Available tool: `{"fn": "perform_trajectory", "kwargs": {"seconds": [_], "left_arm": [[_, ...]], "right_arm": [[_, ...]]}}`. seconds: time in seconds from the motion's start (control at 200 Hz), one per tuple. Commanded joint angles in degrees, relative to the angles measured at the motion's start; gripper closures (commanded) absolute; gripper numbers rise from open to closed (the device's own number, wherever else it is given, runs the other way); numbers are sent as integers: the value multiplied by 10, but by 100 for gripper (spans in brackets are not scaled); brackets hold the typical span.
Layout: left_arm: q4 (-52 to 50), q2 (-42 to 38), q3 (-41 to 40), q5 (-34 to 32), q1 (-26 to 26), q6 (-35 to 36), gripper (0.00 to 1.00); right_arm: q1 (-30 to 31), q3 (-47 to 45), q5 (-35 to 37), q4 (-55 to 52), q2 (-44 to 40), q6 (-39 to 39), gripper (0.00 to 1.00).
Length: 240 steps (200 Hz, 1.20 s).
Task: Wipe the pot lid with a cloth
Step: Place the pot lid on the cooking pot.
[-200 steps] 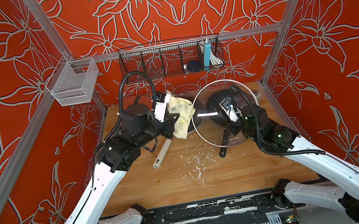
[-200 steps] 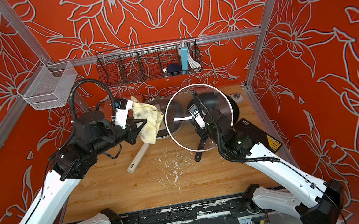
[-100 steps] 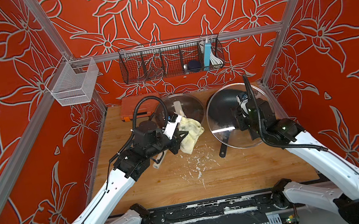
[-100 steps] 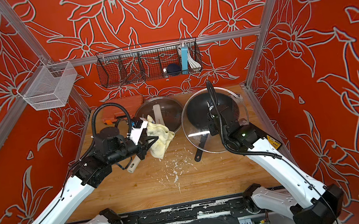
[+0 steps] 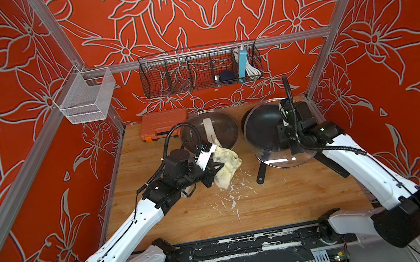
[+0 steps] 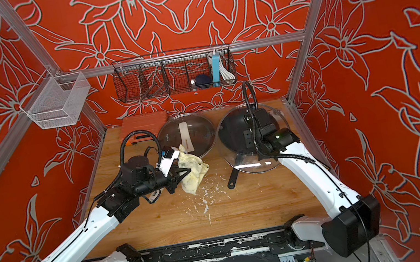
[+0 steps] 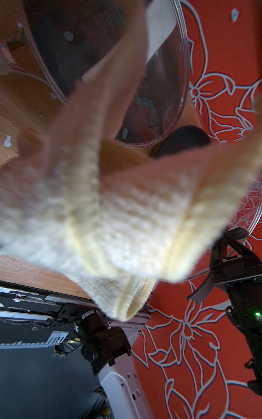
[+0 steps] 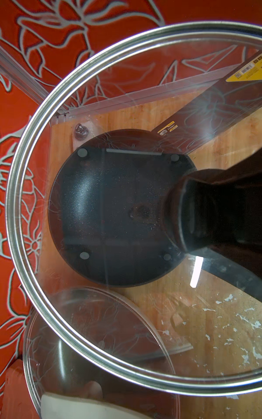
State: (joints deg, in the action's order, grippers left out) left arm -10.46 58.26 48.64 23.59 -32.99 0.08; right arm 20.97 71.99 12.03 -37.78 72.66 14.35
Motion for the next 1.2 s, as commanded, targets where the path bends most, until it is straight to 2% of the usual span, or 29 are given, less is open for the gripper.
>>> {"fn": "perform_trajectory", "kwargs": {"seconds": [0.0,0.145,0.355,0.621,0.886,1.196], "left_arm": [[23,-3,-28,-2,2,-34,100],[39,5,-65,-2,1,-56,100],[53,12,-75,4,1,-59,100],[44,2,-74,22,1,-40,100],[40,-11,-75,31,1,-30,100],[35,-30,-76,32,1,-23,100]], "right_arm": [[-9,48,-7,52,-2,18,100],[-20,60,-13,54,17,17,100],[-51,89,-25,50,68,15,100],[-108,229,-80,-43,217,19,100],[-116,327,-93,-73,334,4,100],[-117,393,-107,-91,412,0,100]]}}
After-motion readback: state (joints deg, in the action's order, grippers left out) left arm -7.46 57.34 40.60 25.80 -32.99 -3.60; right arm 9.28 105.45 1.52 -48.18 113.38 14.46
